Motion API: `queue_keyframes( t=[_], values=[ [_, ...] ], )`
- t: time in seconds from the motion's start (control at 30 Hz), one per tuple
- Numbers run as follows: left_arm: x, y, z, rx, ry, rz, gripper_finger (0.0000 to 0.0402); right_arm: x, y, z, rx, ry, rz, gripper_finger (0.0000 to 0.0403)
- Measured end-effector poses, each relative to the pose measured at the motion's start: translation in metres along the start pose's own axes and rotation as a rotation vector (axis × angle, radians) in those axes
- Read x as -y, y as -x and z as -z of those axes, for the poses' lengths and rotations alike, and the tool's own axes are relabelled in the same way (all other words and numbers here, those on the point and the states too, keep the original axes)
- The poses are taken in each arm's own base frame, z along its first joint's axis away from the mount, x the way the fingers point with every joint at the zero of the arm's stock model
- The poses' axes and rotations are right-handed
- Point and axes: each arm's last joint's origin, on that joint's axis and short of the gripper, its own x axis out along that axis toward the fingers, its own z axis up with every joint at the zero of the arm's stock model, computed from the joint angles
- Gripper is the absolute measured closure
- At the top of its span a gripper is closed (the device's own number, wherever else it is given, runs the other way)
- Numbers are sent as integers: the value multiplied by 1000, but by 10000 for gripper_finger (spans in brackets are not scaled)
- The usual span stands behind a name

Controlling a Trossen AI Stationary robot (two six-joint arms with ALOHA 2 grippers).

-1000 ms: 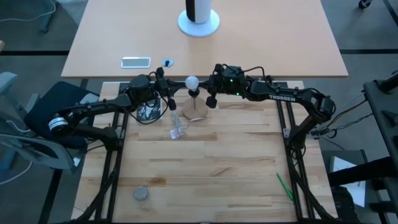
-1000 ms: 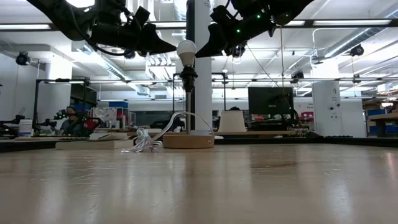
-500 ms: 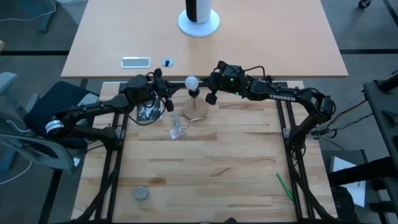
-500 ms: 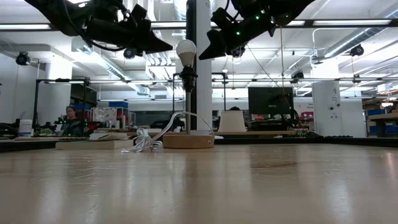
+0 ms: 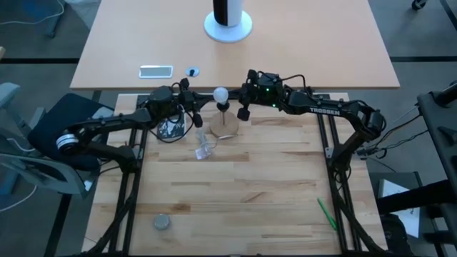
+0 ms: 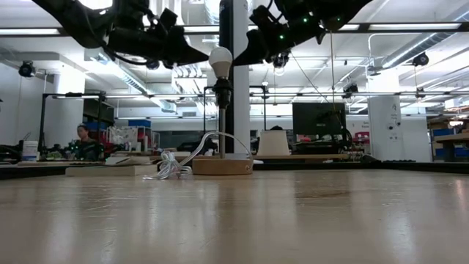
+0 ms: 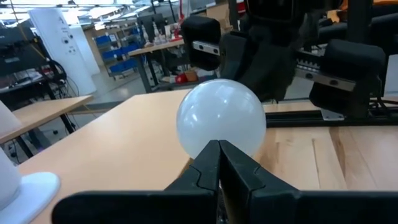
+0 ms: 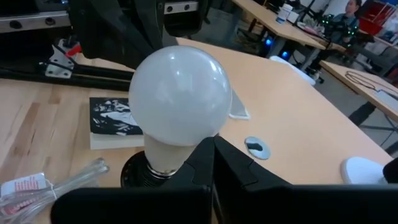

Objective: Screw lightbulb
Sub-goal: Insert the lightbulb into the lamp

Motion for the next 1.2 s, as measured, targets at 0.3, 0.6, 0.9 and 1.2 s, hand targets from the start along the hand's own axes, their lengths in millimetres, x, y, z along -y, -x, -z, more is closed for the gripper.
queue_keyframes(
  t=[0.3, 0.6, 0.9, 1.2],
  values=[
    [0, -5, 2, 20, 7, -6, 401, -1, 0, 3, -22, -28, -10, 403],
    [0, -3, 1, 15, 2, -5, 401, -3, 0, 5, -56, -40, -5, 403],
    [1, 1, -1, 1, 19, 12, 401, 0, 0, 4, -55, -19, 53, 403],
    [2, -4, 1, 26, 15, 39, 401, -1, 0, 1, -29, -9, 55, 403]
  ],
)
